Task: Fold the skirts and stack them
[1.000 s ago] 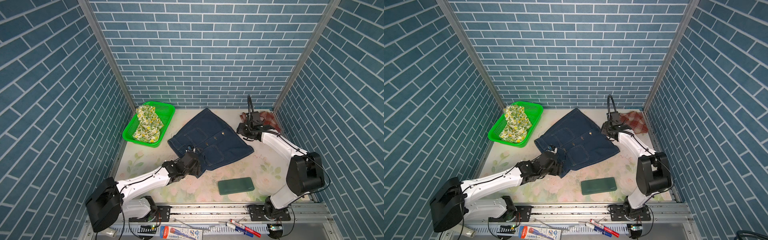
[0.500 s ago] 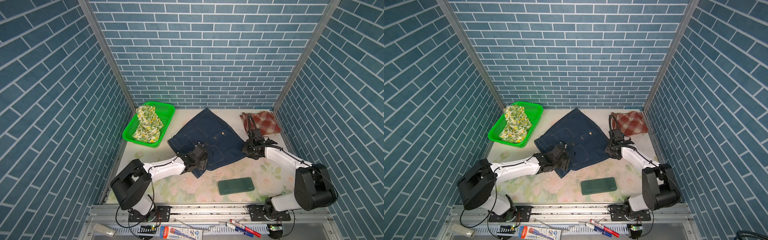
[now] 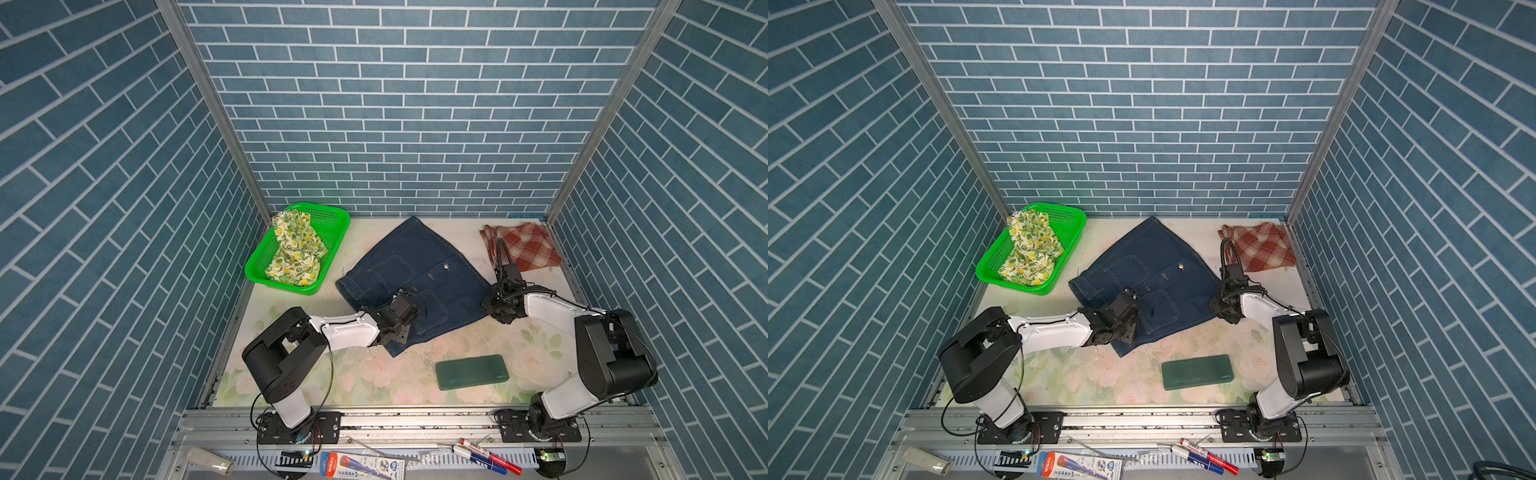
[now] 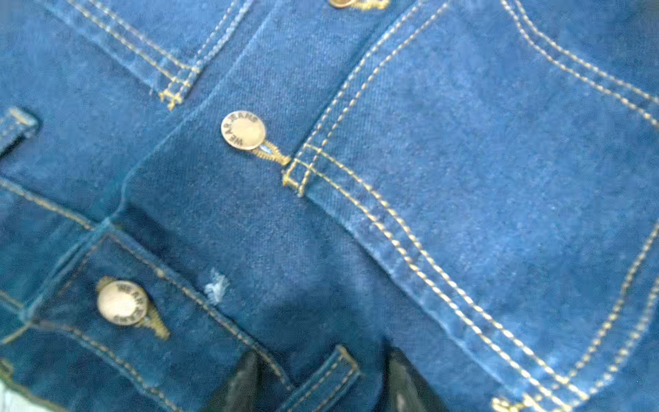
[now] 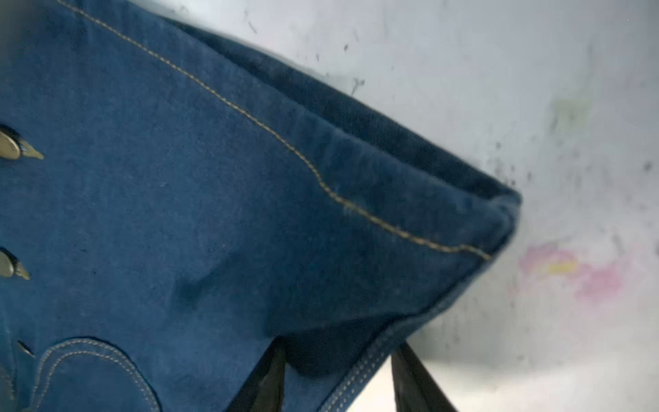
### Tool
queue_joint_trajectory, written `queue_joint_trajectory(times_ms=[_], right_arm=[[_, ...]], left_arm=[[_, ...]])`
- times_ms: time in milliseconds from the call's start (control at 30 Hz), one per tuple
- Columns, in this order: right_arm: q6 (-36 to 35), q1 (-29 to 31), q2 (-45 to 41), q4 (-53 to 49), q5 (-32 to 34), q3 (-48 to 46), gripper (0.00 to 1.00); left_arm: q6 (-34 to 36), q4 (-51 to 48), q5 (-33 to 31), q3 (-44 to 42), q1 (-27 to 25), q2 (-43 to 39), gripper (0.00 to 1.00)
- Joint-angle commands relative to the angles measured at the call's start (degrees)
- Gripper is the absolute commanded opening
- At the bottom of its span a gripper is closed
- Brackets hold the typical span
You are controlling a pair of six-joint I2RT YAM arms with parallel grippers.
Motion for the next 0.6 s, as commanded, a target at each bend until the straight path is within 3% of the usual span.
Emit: queue_joint_trajectory(times_ms=[0,133,267,400,567], right_arm=[[-0.2,-1.1,1.6,2.5,-0.8,1.1,0.31],[-3.8,-1.5,3.7,3.8,-0.1,5.1,0.24],[-6.6,-1.5,7.1,3.9,-0.1,9.4,0.19],[-7.3,-0.7,9.8,4.9,-0.8,12.8,0.05],[-8.9,2.3,11.9,3.3,0.8,17.4,0.03]], left_arm=[[-2.5,0.9,6.6,-3.8,-0.7,1.4,0.42],[-4.1,1.0,6.8,-4.2,-4.0,0.8,0.32],[-5.8,0.8,7.3,-4.0,-6.8,0.0,0.31],[-6.5,-0.9,6.7,-4.6,-7.6,-1.6,0.30],[-6.2,-6.3,1.6,-4.7,-6.9,-3.6,0.30]])
